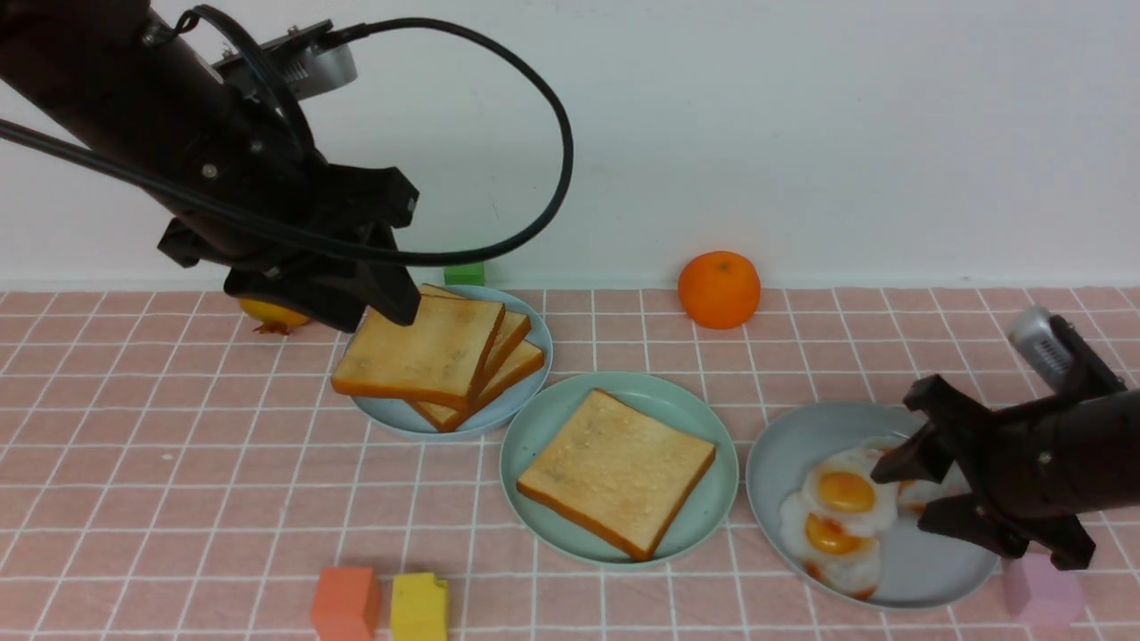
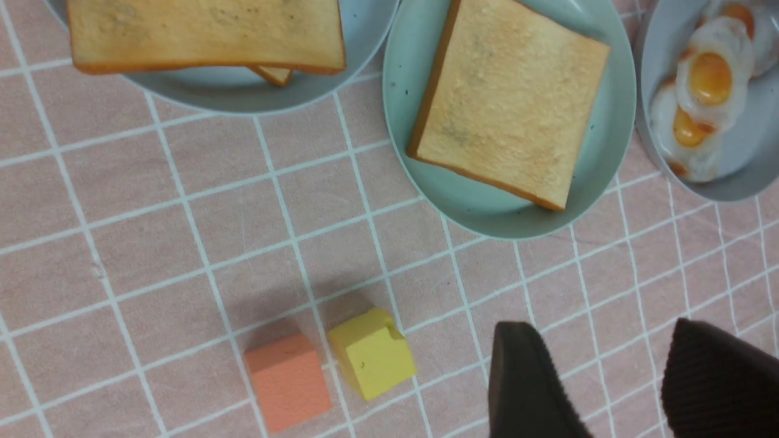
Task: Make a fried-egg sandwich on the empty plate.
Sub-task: Use the right arm to grab a fried egg
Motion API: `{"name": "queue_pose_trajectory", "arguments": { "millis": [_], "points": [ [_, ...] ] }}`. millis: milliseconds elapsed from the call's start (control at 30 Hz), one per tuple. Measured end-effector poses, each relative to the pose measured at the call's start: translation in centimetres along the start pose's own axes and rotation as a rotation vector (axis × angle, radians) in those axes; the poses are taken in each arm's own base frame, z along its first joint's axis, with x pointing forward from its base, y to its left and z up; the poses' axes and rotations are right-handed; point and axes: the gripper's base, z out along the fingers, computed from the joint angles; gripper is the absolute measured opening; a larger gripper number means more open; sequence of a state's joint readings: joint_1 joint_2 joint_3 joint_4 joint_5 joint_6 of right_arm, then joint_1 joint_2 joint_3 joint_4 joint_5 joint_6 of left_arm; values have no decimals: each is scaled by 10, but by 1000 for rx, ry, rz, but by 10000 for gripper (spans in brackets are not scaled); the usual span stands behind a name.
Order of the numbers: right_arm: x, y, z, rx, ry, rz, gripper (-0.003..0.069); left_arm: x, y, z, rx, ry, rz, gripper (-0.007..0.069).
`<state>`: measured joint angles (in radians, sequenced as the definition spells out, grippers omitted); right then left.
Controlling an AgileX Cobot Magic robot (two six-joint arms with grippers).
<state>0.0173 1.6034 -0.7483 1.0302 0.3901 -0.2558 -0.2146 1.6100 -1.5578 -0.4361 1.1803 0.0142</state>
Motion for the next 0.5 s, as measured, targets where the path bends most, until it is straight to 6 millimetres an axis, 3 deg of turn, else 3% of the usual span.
{"name": "queue_pose_trajectory", "arguments": {
  "millis": [300,500],
  "points": [
    [-2,-11,20,33,0,33,428,0,-1,0,8,2,-4,359],
    [0,-18,31,57,27,68,379,0,-1,0,8,2,-4,359]
  ]
}}
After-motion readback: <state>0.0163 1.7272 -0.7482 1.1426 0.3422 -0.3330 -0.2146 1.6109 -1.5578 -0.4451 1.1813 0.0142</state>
